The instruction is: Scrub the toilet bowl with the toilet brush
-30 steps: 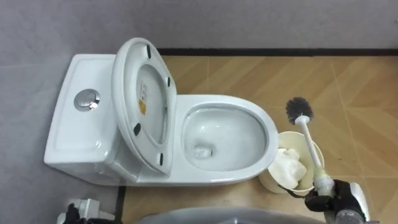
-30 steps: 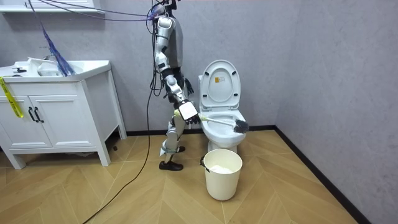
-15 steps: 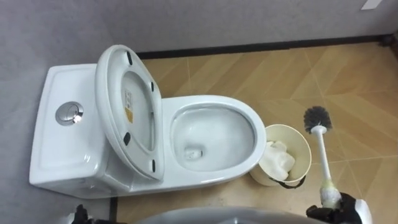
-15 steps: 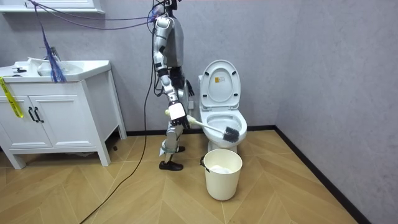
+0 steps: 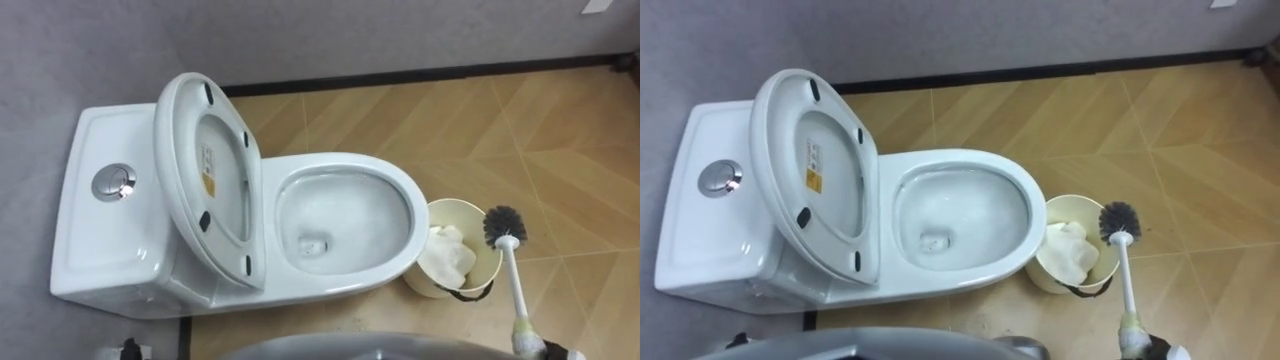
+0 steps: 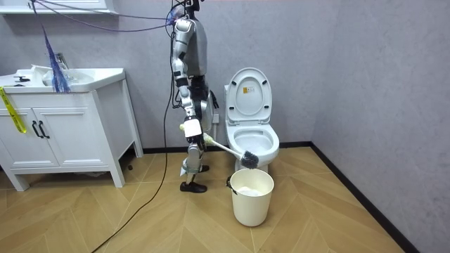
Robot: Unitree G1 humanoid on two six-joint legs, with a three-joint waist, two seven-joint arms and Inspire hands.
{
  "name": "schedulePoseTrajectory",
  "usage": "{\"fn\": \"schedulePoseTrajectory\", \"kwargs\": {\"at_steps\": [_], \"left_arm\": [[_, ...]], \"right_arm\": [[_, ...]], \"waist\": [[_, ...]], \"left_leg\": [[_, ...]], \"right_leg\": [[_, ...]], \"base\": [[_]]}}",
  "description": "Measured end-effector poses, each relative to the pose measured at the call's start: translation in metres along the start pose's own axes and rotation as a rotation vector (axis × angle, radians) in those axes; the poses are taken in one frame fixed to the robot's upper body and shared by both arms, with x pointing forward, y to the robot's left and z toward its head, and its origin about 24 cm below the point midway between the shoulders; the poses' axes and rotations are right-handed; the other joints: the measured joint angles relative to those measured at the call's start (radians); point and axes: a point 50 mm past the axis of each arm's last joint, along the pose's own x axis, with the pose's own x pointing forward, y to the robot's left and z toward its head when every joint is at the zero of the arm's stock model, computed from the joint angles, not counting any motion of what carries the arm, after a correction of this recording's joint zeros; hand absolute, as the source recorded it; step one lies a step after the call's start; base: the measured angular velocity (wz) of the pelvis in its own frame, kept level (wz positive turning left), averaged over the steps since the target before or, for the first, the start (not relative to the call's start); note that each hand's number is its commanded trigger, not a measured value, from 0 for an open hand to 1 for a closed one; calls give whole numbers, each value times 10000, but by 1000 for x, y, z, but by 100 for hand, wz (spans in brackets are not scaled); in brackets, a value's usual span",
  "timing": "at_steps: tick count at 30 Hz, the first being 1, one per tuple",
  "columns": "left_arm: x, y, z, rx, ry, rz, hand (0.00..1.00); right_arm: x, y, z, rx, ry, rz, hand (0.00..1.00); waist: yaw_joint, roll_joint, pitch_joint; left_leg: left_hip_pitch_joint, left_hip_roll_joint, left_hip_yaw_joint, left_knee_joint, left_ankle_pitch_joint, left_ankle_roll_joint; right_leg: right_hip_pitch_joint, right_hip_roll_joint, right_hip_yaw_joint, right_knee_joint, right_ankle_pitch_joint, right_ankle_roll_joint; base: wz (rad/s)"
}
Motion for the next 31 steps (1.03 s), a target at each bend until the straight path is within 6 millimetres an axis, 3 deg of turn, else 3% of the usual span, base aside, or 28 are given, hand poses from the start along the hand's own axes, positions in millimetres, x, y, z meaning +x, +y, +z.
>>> {"fn": "schedulePoseTrajectory", "kwargs": {"at_steps": [12, 19, 25, 31], "left_arm": [[-1, 0, -7, 106, 316, -97, 0], [-1, 0, -9, 1197, 303, -86, 0], [-2, -3, -18, 1676, 869, -230, 0], [-2, -5, -18, 1706, 1013, -536, 0]], "right_arm": [[1, 0, 4, 123, -15, 23, 0], [2, 5, 3, 20, 225, 505, 0], [-3, 15, -18, -513, 1232, 1660, 0], [-7, 24, -24, -743, 1719, 2713, 0]], "waist": [[21, -39, 4], [26, -95, 0], [185, -95, 33], [182, -115, 44]], "left_leg": [[-30, -7, -62, 2, 0, 0], [-10, -14, -151, -7, 0, 0], [88, -12, -163, -4, -2, 2], [95, -17, -226, 66, -5, 6]], "right_leg": [[1, -3, -21, -33, -1, 0], [52, 2, -55, -48, -1, -1], [139, -31, -75, -36, -1, -1], [253, -73, -81, -175, -5, 0]], "base": [[0], [2], [0], [1]]}}
